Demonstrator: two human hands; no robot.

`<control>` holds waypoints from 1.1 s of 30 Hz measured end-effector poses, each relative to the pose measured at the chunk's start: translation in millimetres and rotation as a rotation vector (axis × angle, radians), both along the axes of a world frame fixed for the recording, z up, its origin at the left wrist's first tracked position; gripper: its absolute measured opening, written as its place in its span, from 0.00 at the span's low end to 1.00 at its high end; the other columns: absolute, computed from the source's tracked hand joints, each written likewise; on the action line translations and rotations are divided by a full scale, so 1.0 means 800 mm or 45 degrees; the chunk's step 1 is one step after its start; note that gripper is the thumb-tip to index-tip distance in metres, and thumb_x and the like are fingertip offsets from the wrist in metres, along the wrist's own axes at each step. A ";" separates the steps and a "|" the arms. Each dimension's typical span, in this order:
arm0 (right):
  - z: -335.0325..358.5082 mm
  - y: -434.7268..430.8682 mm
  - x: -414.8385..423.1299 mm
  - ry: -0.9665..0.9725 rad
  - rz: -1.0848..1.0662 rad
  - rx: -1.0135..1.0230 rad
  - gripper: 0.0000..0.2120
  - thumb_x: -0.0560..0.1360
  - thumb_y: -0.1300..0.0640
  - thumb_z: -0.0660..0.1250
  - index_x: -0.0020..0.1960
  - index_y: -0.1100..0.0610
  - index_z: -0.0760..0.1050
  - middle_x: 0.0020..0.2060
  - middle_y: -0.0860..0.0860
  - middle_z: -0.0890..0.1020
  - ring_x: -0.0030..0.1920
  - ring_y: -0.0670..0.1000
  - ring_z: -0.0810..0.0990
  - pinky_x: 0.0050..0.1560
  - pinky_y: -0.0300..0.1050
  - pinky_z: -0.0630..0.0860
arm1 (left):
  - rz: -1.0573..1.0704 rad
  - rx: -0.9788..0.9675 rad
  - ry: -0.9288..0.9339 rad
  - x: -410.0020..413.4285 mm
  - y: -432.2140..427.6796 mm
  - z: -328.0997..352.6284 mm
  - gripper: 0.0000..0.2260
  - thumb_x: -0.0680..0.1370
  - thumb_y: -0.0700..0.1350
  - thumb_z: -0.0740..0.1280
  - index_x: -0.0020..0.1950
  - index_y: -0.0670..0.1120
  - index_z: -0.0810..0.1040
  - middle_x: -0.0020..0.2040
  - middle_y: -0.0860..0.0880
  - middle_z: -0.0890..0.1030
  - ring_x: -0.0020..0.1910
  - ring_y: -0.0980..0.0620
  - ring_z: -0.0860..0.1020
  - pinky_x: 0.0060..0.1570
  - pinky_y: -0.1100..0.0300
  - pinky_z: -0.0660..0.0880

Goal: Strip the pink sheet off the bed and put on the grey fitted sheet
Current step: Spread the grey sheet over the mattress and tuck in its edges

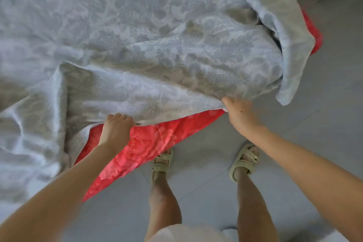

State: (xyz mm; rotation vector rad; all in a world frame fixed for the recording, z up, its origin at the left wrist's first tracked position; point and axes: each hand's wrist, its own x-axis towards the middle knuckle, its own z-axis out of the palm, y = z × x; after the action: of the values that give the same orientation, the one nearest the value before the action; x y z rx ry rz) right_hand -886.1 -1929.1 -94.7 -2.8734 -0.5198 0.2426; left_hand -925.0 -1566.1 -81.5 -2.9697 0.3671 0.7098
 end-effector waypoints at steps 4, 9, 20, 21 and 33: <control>0.073 -0.155 0.022 -0.059 0.078 0.072 0.14 0.58 0.80 0.66 0.41 0.68 0.74 0.27 0.62 0.74 0.23 0.58 0.72 0.22 0.39 0.63 | 0.336 -0.360 0.596 -0.030 -0.129 0.054 0.07 0.78 0.40 0.61 0.49 0.45 0.79 0.47 0.49 0.79 0.48 0.47 0.77 0.49 0.56 0.73; 0.158 -0.299 0.002 0.201 0.346 -0.153 0.25 0.51 0.78 0.75 0.45 0.61 0.81 0.35 0.57 0.82 0.27 0.60 0.79 0.21 0.47 0.74 | -0.058 -0.148 1.162 -0.040 -0.310 0.080 0.07 0.78 0.40 0.59 0.42 0.39 0.71 0.37 0.49 0.68 0.36 0.51 0.67 0.36 0.65 0.66; 0.071 -0.322 0.175 0.556 -0.549 0.429 0.09 0.77 0.56 0.65 0.52 0.59 0.79 0.50 0.55 0.83 0.52 0.55 0.81 0.52 0.50 0.76 | 1.009 -0.654 0.253 0.151 -0.472 0.094 0.15 0.80 0.46 0.58 0.43 0.36 0.77 0.39 0.40 0.80 0.35 0.46 0.75 0.36 0.53 0.74; 0.064 -0.320 0.195 0.565 -0.577 0.444 0.09 0.77 0.56 0.64 0.53 0.59 0.79 0.50 0.55 0.83 0.52 0.56 0.80 0.52 0.50 0.75 | 1.095 -0.735 0.203 0.168 -0.494 0.087 0.15 0.80 0.46 0.59 0.44 0.35 0.78 0.39 0.39 0.81 0.34 0.46 0.75 0.36 0.53 0.74; -0.016 -0.293 0.399 0.828 -0.668 0.424 0.24 0.72 0.49 0.70 0.30 0.50 0.56 0.26 0.47 0.60 0.30 0.50 0.60 0.27 0.43 0.54 | 1.246 -0.577 0.089 0.349 -0.635 0.015 0.21 0.75 0.58 0.65 0.59 0.43 0.74 0.56 0.46 0.77 0.54 0.47 0.75 0.48 0.59 0.70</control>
State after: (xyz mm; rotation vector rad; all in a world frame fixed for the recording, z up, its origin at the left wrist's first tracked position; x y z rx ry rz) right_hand -567.0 -2163.9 -107.6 -2.3035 0.2836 0.8518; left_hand -645.6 -2074.3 -69.4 -3.4439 -1.1567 0.8567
